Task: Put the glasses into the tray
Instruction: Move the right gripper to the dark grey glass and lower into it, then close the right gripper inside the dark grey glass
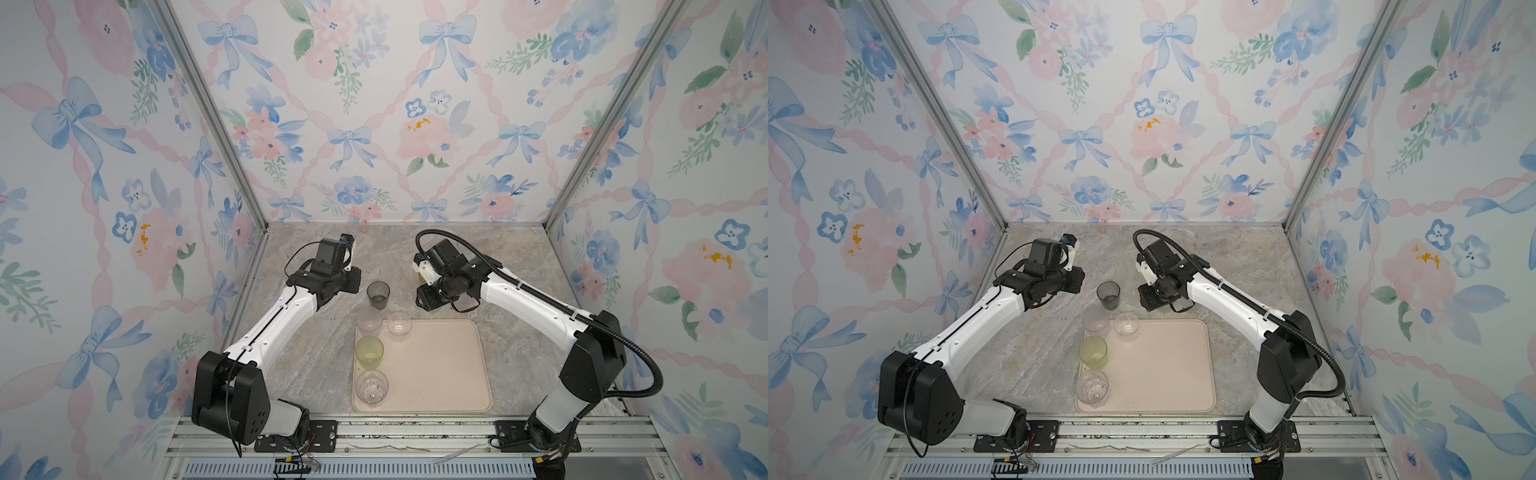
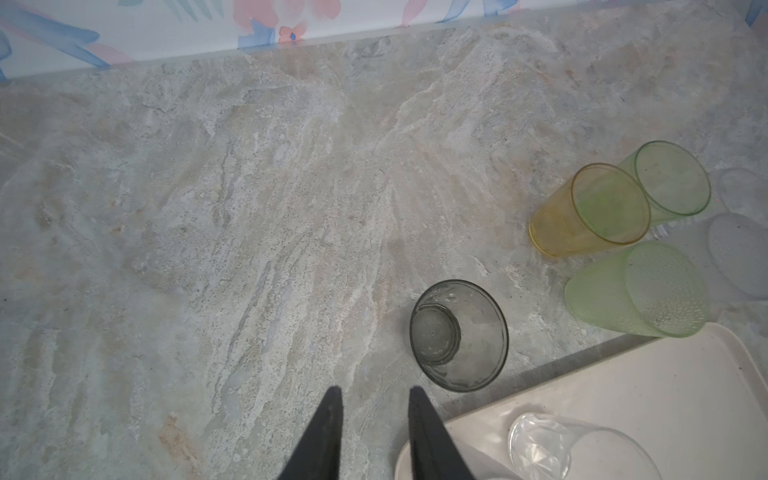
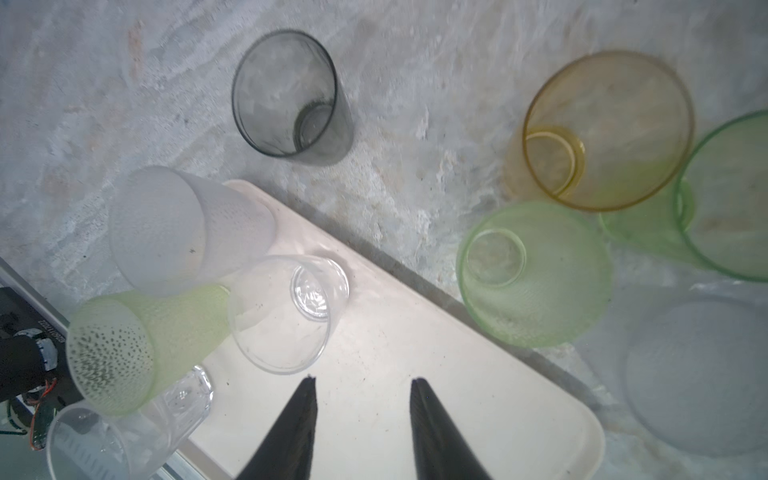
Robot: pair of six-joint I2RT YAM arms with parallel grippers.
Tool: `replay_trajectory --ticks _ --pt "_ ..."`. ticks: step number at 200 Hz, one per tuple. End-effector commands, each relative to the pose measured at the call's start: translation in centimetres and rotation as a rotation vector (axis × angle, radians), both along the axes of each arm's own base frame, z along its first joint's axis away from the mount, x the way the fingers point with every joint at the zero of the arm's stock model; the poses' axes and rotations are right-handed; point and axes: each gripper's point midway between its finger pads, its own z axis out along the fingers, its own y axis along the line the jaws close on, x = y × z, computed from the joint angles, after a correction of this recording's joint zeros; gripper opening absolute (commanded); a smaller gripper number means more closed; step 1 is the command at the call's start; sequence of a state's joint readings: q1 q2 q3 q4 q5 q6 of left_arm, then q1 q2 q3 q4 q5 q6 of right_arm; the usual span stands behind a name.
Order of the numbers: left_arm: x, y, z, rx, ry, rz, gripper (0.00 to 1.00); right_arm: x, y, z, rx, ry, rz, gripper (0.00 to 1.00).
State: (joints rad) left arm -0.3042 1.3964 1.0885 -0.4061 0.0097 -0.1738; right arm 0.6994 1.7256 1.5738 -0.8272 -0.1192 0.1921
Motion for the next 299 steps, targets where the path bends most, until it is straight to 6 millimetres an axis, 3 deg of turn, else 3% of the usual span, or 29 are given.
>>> replay_trajectory --ticks 1,38,90,180,299 --pt "0.9 0.7 0.2 -0.084 -0.040 0.058 0.30 1.6 0.8 -0.8 -0.062 0.001 0.040 0.42" --pt "1.3 1.3 -1.8 -0.129 -0.012 0.090 0.30 4.7 3.3 -1.5 -0.098 -0.009 0.071 0.41" --pt "1.6 1.5 -3.5 -0.137 0.019 0.087 0.30 7.1 5.5 -3.3 -0.117 0.008 0.085 0.41" --pt "1.9 1.9 -4.5 -0.140 0.037 0.082 0.29 7.6 8.2 -6.1 -0.135 0.064 0.128 0.41" --pt "2.0 2.3 -4.6 -0.150 0.038 0.079 0.29 7.7 9.6 -8.6 -0.147 0.104 0.144 0.37"
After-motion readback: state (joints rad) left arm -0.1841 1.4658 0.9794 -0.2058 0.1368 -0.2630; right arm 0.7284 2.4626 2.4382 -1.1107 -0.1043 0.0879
